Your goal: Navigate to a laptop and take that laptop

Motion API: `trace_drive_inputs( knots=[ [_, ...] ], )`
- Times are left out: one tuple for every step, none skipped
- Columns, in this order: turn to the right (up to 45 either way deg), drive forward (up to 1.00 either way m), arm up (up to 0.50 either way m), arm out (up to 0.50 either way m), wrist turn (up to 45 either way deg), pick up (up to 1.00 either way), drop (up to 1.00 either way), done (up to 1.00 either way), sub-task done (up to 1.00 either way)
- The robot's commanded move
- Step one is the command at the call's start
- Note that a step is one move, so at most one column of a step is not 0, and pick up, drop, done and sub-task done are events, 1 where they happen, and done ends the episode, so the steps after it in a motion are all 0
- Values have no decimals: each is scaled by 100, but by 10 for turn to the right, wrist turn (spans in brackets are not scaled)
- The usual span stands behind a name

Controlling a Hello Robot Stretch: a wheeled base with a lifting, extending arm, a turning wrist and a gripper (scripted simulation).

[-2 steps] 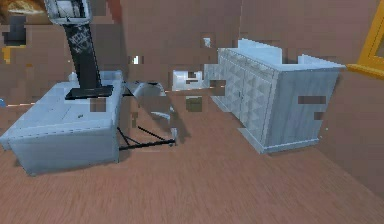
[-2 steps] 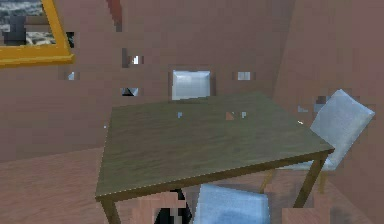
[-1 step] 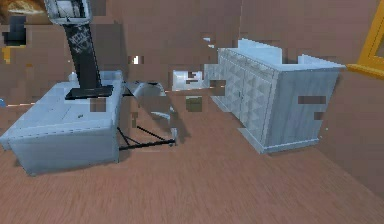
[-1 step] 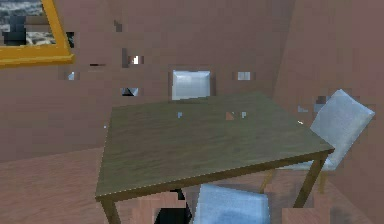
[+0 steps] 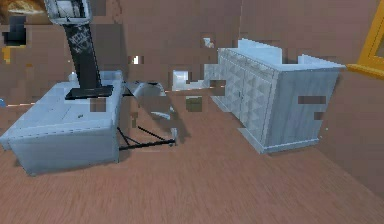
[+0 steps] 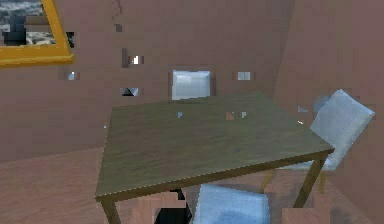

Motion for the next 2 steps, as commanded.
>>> trace_drive_inputs(
  knots=[
    [0, 0, 10, 0, 0, 0, 0, 0, 0],
    [0, 0, 0, 30, 0, 0, 0, 0, 0]
  ],
)
